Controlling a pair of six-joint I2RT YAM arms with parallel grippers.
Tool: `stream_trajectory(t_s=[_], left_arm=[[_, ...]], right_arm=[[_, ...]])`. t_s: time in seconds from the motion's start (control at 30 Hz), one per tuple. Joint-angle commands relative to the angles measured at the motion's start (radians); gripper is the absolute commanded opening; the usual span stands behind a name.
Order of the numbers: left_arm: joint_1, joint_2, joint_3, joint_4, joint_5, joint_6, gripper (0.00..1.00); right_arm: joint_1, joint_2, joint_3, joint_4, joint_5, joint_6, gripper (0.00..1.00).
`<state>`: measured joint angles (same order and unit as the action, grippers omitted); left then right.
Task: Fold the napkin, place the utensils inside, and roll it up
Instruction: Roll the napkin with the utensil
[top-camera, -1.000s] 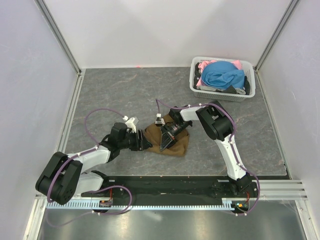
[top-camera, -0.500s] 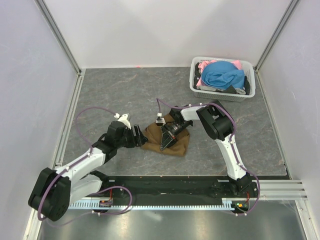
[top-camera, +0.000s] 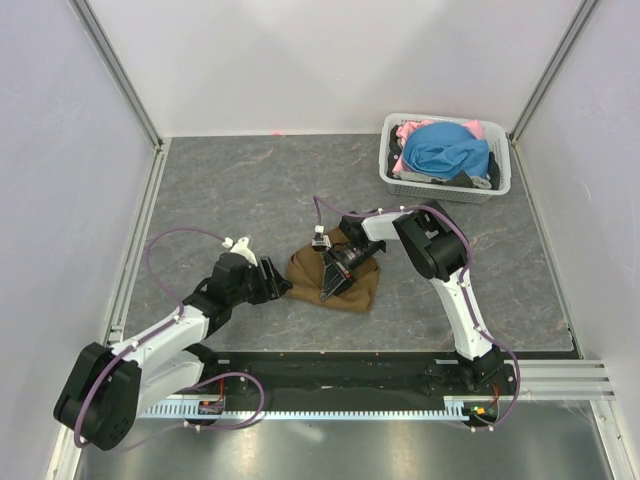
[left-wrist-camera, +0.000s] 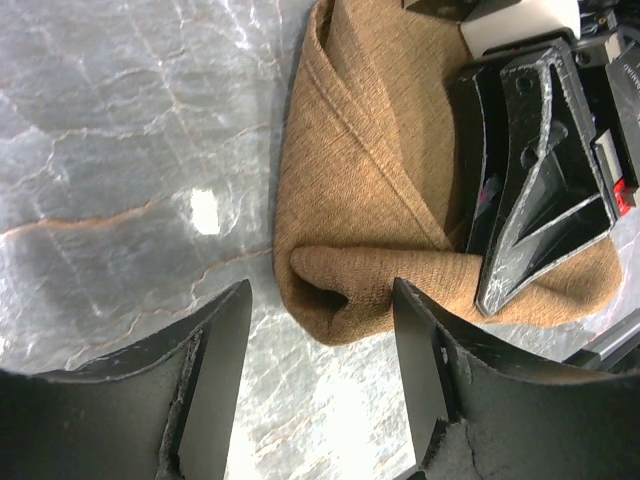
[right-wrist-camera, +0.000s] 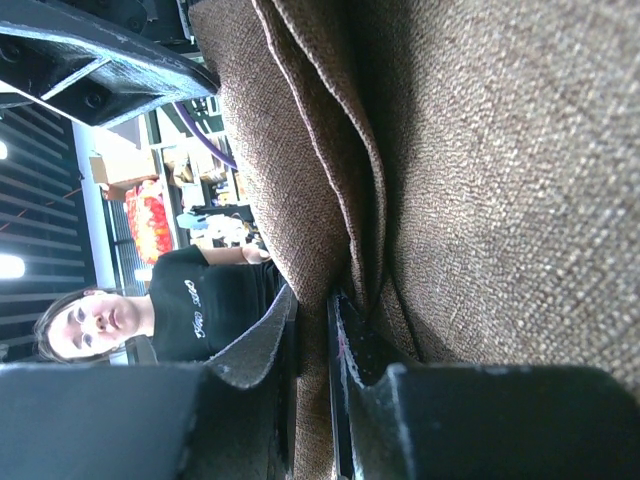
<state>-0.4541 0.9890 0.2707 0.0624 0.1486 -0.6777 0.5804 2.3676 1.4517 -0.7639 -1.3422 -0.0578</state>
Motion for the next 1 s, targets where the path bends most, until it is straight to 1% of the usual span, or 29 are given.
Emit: stream_trajectory(t_s=[0.0, 0.17, 0.27, 0.3, 0.4, 0.47, 0.57, 0.63, 0.67, 0.73, 0.77, 0.83, 0.9, 0.93, 0.97], left_arm=[[-0.001, 0.043, -0.004, 0.112, -0.023, -0.031, 0.63], [-0.001, 0.099, -0.007, 0.146, -0.032, -0.025, 0.59], [-0.001, 0.111, -0.019, 0.183, -0.040, -0.023, 0.54], [-0.001, 0.114, -0.019, 0.191, -0.041, -0.022, 0.50], [-0.001, 0.137, -0.028, 0.223, -0.038, -0.019, 0.43], [-0.001, 0.151, -0.031, 0.235, -0.034, -0.017, 0.41], [-0.001, 0.192, -0.031, 0.258, -0.021, -0.017, 0.32], [-0.001, 0.220, -0.022, 0.258, -0.015, -0.016, 0.27], [-0.003, 0.226, -0.018, 0.257, -0.012, -0.014, 0.21], [-0.001, 0.250, 0.002, 0.235, -0.006, -0.010, 0.17], [-0.001, 0.257, 0.008, 0.225, -0.004, -0.003, 0.12], [-0.001, 0.278, 0.035, 0.185, -0.001, 0.003, 0.08], [-0.003, 0.292, 0.062, 0.160, 0.009, 0.015, 0.02], [-0.003, 0.307, 0.070, 0.128, 0.011, 0.020, 0.02], [-0.003, 0.315, 0.079, 0.113, 0.012, 0.026, 0.02]], right_arm=[[-0.016, 0.073, -0.025, 0.113, 0.146, -0.053, 0.11], [-0.016, 0.070, -0.027, 0.117, 0.144, -0.050, 0.11], [-0.017, 0.067, -0.027, 0.118, 0.144, -0.050, 0.11], [-0.016, 0.068, -0.027, 0.118, 0.144, -0.050, 0.11], [-0.016, 0.071, -0.028, 0.118, 0.143, -0.050, 0.11], [-0.016, 0.070, -0.027, 0.120, 0.144, -0.048, 0.11], [-0.016, 0.065, -0.024, 0.120, 0.155, -0.043, 0.11], [-0.016, 0.058, -0.022, 0.120, 0.164, -0.039, 0.11], [-0.016, 0.044, -0.022, 0.121, 0.173, -0.036, 0.12], [-0.016, 0.025, -0.025, 0.126, 0.204, -0.022, 0.13], [-0.016, 0.001, -0.025, 0.129, 0.218, -0.014, 0.16], [-0.016, -0.028, -0.031, 0.144, 0.274, 0.015, 0.19], [-0.014, -0.088, -0.048, 0.176, 0.342, 0.045, 0.25], [-0.014, -0.111, -0.059, 0.189, 0.365, 0.053, 0.28], [-0.011, -0.160, -0.077, 0.202, 0.391, 0.058, 0.35]])
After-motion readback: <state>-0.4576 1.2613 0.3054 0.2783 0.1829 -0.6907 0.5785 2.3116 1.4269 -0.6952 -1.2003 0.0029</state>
